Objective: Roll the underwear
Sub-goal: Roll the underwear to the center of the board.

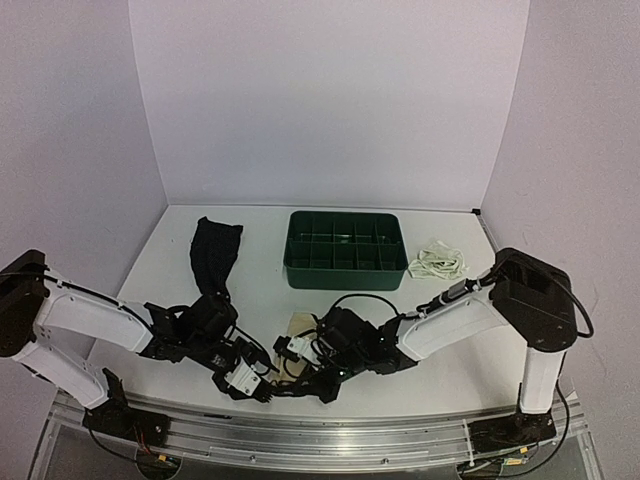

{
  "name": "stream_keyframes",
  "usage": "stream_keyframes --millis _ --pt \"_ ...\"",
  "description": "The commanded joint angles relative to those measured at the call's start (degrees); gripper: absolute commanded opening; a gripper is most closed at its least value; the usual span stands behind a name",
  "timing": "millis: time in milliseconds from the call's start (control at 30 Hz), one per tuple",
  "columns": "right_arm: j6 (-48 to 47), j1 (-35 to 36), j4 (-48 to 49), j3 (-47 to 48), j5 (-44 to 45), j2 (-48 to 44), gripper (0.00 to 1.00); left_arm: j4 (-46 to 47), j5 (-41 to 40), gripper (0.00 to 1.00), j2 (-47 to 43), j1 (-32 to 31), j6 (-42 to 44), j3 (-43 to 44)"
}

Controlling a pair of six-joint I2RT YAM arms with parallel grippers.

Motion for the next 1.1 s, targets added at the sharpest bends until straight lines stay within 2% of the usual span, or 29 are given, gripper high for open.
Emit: stream_keyframes --millis 0,133,267,467,567,767,833,867,967,1067 --pt "17.60 -4.26 1.44 3.50 -17.26 6.15 0.00 3.83 4.19 0.66 -2.78 -0.31 -4.33 -0.92" --pt "22.45 -5.57 2.06 5.99 -21.65 10.02 0.00 5.33 4.71 0.70 -1.04 -0.47 -5.11 -0.68" --pt "24.51 -5.63 2.43 6.83 -23.17 11.18 0.00 7.64 -0.52 0.71 4.59 -0.68 -8.99 2.16" --pt "25.60 -6.04 3.50 6.26 -24.04 11.11 0.00 9.37 -5.55 0.63 9.97 -0.69 -6.83 3.01" --pt "25.70 -6.09 4.04 6.30 -24.14 11.17 0.00 9.42 -9.15 0.48 12.96 -0.69 -8.74 5.60" --pt "25.72 -6.30 4.25 6.59 -23.07 10.91 0.00 7.47 -6.35 0.03 12.38 -0.77 -8.89 6.92" --pt "25.62 -6.43 4.25 6.32 -22.22 10.00 0.01 5.60 -6.09 0.00 11.83 -0.75 -9.34 6.90" --pt "25.34 -6.46 4.23 5.95 -21.11 9.00 0.05 4.27 -5.96 0.00 11.54 -0.74 -9.82 7.02" --pt "23.08 -6.44 4.17 3.94 -15.83 4.28 0.32 -0.48 -4.94 0.00 11.28 -0.48 -13.41 8.36" --pt "19.48 -6.31 4.18 0.83 -9.64 -2.53 0.53 -9.53 1.31 0.00 12.79 2.25 -17.59 12.47"
